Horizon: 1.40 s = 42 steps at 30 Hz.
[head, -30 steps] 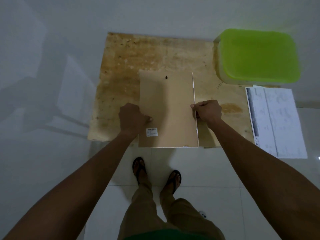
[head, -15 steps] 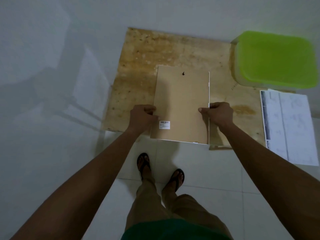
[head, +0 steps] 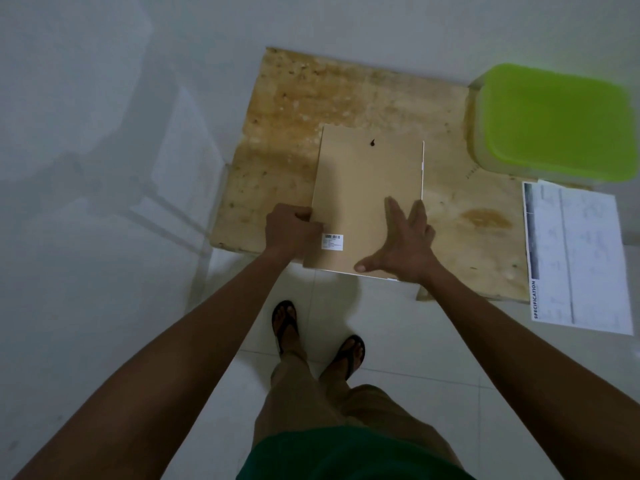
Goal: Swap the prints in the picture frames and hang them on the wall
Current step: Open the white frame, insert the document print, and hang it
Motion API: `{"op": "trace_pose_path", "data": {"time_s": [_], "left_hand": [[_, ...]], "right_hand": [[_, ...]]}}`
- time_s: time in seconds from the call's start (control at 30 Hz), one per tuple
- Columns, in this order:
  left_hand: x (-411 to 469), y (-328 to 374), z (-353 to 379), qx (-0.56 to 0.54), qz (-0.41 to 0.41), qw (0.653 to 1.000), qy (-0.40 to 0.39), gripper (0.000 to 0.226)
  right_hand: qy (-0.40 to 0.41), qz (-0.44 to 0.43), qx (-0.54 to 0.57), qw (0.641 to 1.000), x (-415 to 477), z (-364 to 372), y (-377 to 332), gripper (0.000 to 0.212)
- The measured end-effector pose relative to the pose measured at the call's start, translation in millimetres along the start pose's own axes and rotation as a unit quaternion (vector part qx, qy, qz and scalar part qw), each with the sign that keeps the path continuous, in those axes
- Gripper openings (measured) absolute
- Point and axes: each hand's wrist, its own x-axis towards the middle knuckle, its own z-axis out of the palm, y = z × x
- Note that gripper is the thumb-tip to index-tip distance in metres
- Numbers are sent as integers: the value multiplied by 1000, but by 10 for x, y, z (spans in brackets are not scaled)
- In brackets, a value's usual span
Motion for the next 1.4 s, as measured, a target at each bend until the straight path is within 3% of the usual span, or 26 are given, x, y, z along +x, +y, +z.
{"op": "trace_pose_path", "data": {"time_s": [0.27,0.4,0.73,0.87,1.03,1.4], "left_hand": [[14,-99,-28,-144,-60,987,-38,75],[-37,-115,-12,-171,-38,981,-80,71],[50,-184,23,-95,48,979,-173,84],[111,-225,-17,9,54,982,-182,127],[100,-236,2,54,84,984,-147,117],[32,-299,-19,41,94,986,-133,119]], "right_hand": [[31,-14,-39,999,-17,54,-22,149],[27,-4,-34,999,-8,52,-28,148],[33,9,-53,998,-17,28,-117,148],[37,8,-73,997,-14,16,-144,147],[34,13,-84,996,7,3,-151,147],[3,20,-67,998,83,-3,-102,148]]}}
